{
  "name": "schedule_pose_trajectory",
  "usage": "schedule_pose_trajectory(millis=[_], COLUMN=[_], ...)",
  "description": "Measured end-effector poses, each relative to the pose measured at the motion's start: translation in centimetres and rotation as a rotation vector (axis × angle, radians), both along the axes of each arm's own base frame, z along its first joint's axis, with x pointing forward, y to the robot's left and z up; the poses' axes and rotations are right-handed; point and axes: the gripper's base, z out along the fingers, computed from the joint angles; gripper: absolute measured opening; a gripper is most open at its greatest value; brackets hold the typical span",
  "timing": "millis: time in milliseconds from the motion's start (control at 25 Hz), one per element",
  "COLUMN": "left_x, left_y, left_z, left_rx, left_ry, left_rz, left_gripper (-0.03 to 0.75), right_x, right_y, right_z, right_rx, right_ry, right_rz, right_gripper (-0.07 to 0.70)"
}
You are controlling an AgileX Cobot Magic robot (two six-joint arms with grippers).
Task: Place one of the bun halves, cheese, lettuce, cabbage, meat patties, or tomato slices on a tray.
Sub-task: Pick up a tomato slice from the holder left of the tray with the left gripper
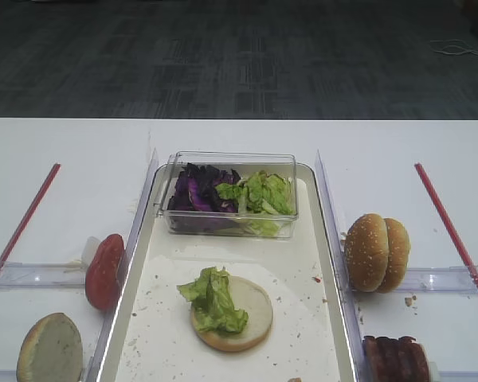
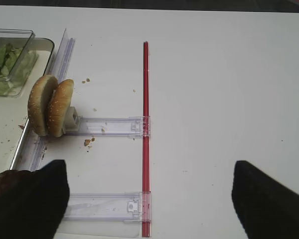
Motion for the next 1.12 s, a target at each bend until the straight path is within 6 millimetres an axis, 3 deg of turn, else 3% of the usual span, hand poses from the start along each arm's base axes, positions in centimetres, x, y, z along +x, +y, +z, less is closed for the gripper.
schedule_pose_trajectory(millis=[440, 1120], left_x=[0.3, 8.4], left_y=[0.0, 0.5], left_z=[0.0, -1.8], left_rx=[-0.001, -0.022], left_ry=[0.018, 0.601], left_rz=[0.0, 0.002], left_gripper=[0.544, 0.544], right_x=[0.0, 0.0], right_y=[0.0, 0.0], right_z=[0.0, 0.0], right_rx=[0.0, 0.0], right_ry=[0.002, 0.004], right_rz=[0.0, 0.0], right_gripper=[0.685, 0.685])
